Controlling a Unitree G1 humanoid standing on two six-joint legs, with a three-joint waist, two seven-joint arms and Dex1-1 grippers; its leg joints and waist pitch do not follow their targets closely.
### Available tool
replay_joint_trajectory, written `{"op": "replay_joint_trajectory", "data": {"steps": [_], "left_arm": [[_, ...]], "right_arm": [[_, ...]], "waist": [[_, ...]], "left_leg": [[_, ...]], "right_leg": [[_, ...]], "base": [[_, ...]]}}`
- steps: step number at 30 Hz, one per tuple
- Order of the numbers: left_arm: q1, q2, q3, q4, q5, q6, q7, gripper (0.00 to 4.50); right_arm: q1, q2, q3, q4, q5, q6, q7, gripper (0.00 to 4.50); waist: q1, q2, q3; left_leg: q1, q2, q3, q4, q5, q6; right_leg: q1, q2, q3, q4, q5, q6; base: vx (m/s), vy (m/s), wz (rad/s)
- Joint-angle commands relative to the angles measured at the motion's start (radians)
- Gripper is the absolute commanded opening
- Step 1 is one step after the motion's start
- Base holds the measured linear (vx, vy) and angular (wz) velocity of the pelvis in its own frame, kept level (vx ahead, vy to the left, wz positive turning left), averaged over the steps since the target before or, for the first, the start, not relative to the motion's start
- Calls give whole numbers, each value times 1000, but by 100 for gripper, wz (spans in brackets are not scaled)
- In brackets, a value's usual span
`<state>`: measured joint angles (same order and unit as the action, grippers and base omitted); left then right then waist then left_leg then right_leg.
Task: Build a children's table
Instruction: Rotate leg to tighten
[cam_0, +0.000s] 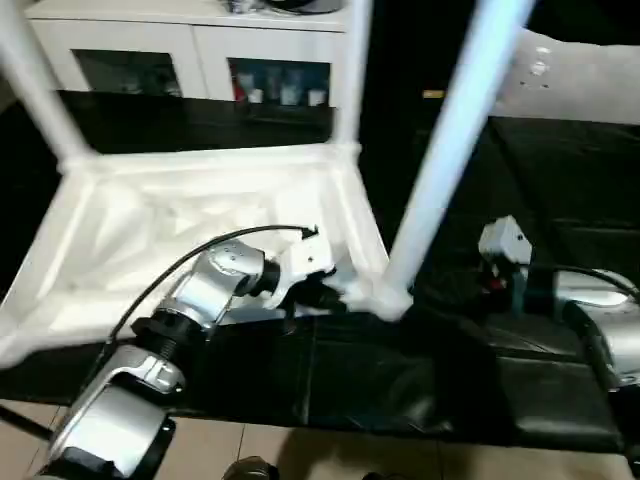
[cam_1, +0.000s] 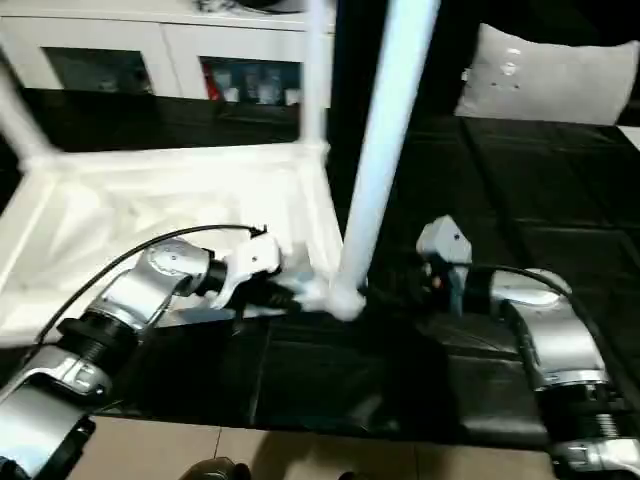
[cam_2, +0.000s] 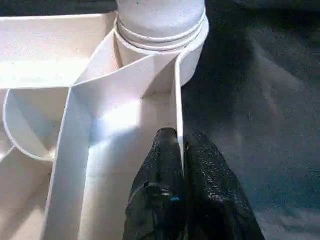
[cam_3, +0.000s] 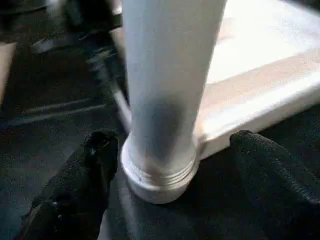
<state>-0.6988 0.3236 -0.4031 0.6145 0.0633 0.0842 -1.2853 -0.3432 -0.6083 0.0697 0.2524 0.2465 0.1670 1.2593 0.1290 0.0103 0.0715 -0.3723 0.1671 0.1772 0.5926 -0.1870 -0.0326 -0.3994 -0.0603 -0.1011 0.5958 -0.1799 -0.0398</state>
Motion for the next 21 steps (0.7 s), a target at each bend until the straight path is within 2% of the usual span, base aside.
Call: {"op": "replay_joint_trajectory", "data": {"steps": [1, 4, 6, 12, 14, 15, 18, 21], "left_arm": [[-2, 5, -52, -34, 12, -34, -74, 0], [4, 20, -72, -56, 7, -63, -141, 0], [7, 20, -79, -66, 1, -71, -167, 0], [5, 12, -88, -71, -8, -76, -180, 0], [5, 11, -86, -67, -9, -79, -180, 0], [5, 11, -86, -67, -9, -80, -181, 0], [11, 15, -84, -68, -7, -78, -183, 0], [15, 14, -77, -70, -10, -64, -174, 0]], "right_arm": [[4, -13, 20, -12, 26, 6, 56, 369], [2, -6, 34, -15, 50, 25, 108, 359], [1, 0, 43, -13, 59, 27, 129, 327], [7, 12, 71, -16, 74, 51, 163, 288], [14, 11, 74, -27, 86, 66, 174, 260], [15, 11, 73, -29, 89, 70, 175, 260], [31, 9, 72, -53, 113, 108, 187, 228], [44, 15, 63, -69, 131, 124, 176, 215]], "waist": [[-2, -15, -67], [6, -14, -66], [13, -13, -67], [16, -15, -65], [17, -15, -65], [17, -13, -65], [17, -18, -67], [20, -17, -67]], "left_leg": [[10, 77, -24, -59, -109, 138], [12, 78, -24, -59, -113, 133], [13, 79, -24, -59, -112, 128], [13, 80, -25, -62, -128, 114], [13, 79, -25, -62, -128, 110], [12, 78, -25, -62, -128, 110], [11, 77, -25, -61, -117, 113], [11, 79, -26, -62, -114, 114]], "right_leg": [[57, -108, 64, -74, -222, -182], [56, -111, 65, -76, -237, -181], [54, -110, 65, -76, -239, -181], [54, -112, 65, -77, -259, -181], [55, -112, 65, -79, -272, -174], [55, -112, 65, -79, -274, -172], [57, -111, 64, -79, -270, -162], [56, -111, 64, -78, -270, -161]], "base": [[0, 0, 0], [0, 0, 0], [0, 0, 0], [0, 0, 0], [0, 0, 0], [0, 0, 0], [0, 0, 0], [0, 0, 0]]}}
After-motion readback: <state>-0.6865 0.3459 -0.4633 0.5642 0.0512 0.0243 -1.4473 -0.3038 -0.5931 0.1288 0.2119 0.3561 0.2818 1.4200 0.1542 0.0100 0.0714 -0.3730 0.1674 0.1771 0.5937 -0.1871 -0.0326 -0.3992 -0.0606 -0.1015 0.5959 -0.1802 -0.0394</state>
